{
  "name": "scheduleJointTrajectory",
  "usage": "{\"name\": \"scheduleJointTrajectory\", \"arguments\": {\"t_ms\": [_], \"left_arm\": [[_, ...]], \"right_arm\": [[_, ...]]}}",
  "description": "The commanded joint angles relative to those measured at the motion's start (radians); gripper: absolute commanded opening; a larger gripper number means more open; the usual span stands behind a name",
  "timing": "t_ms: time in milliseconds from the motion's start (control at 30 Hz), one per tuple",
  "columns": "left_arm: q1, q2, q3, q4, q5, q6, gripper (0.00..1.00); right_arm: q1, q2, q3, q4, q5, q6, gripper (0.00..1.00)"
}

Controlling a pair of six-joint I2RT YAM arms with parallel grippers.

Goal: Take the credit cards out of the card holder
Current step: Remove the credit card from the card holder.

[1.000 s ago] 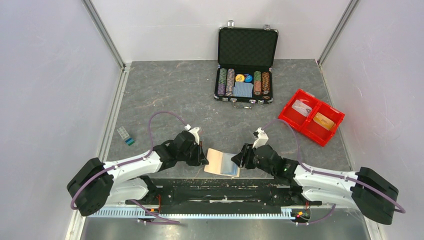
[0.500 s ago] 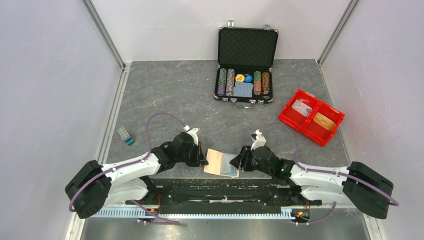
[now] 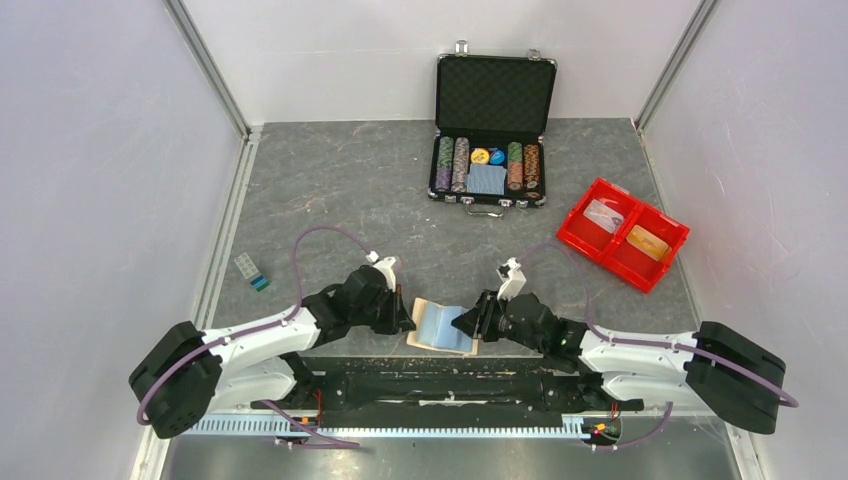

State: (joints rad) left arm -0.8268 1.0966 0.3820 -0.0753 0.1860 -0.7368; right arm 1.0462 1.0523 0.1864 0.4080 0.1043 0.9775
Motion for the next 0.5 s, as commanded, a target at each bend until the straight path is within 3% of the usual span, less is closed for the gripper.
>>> {"name": "scheduleJointTrajectory", "arguments": {"t_ms": [0,467], "left_arm": [[-0.003,-0.017,-0.007,0.035,-0.004,-0.053,0.02],[-0.003,-0.016,-0.014,0.051,0.007,-0.072,0.02]], "right_arm": [[0.013,0.004,0.014,0.100,-0.030,-0.007,0.33],[0.034,0.087,0.053,0.163,-0.066,-0.039,0.35]]}}
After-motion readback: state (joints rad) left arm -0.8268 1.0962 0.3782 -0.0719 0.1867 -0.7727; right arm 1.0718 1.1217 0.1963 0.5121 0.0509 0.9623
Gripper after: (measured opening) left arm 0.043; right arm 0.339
